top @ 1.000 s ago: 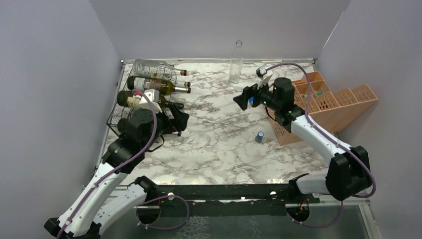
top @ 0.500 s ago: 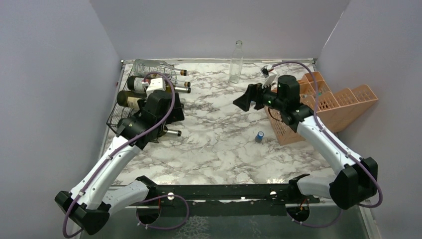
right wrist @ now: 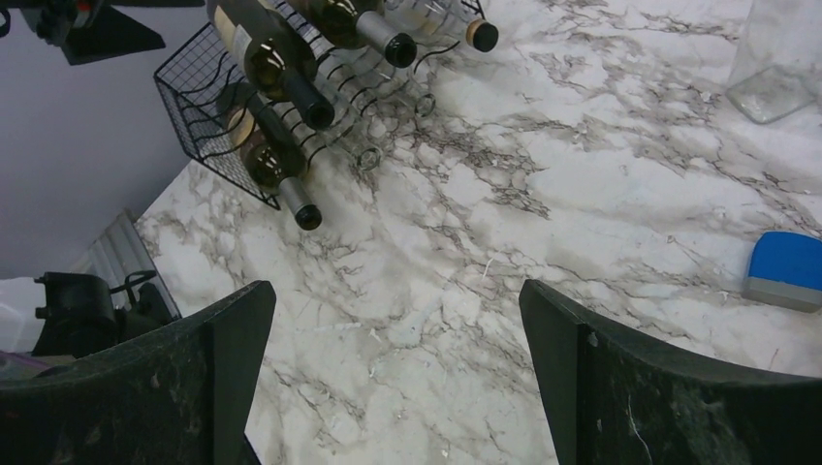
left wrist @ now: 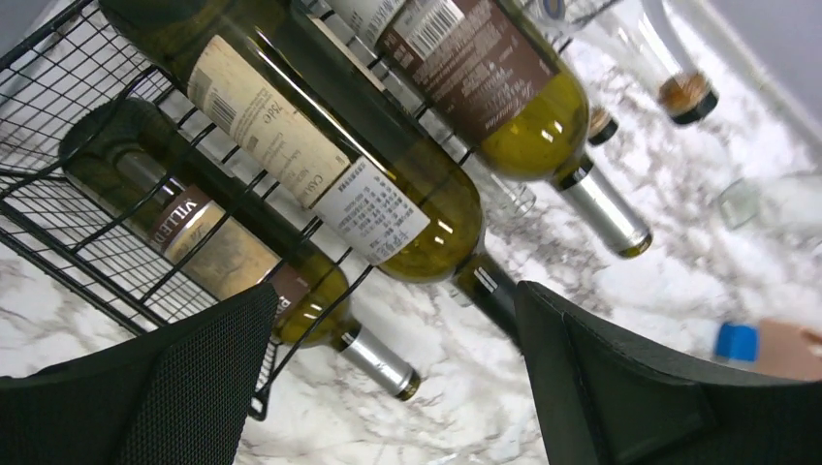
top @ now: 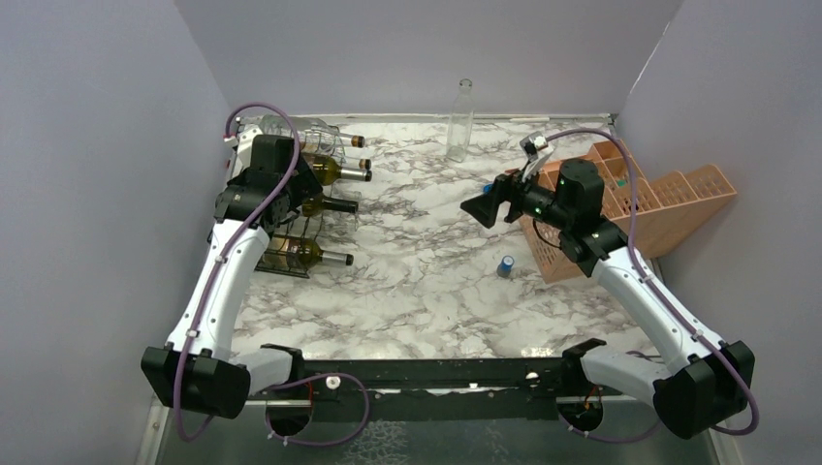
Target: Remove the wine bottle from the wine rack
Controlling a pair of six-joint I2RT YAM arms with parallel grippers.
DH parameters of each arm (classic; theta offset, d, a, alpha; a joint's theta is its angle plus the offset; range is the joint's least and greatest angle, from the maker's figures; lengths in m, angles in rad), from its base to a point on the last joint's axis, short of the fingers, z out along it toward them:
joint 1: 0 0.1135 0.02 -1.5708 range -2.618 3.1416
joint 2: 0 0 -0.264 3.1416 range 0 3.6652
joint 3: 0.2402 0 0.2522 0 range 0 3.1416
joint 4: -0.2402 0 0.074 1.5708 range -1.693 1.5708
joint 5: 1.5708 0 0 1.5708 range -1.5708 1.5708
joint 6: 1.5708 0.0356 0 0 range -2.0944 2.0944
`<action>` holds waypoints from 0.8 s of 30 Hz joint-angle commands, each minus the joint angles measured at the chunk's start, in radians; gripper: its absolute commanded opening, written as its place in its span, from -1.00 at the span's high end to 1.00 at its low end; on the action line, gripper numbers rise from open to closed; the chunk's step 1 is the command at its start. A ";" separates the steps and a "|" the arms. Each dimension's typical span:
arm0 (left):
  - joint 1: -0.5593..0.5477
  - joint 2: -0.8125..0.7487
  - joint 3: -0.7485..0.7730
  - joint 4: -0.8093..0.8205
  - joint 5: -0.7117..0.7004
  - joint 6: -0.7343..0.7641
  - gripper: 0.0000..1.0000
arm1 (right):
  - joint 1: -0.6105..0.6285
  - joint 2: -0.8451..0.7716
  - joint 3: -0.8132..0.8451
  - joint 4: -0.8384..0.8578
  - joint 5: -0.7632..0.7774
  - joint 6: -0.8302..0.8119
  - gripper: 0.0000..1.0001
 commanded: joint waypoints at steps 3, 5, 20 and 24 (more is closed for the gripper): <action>0.126 0.014 -0.005 0.071 0.066 -0.322 -0.97 | -0.003 -0.066 -0.037 0.037 -0.071 -0.028 -0.99; 0.158 0.027 -0.018 0.080 0.082 -0.380 -0.97 | -0.002 -0.084 -0.047 0.045 -0.090 -0.032 -0.99; 0.248 0.124 -0.116 0.098 0.225 -0.551 -0.89 | -0.002 -0.093 -0.065 0.050 -0.086 -0.036 -0.99; 0.262 0.136 -0.148 0.157 0.249 -0.541 -0.89 | -0.002 -0.087 -0.065 0.048 -0.087 -0.039 -0.99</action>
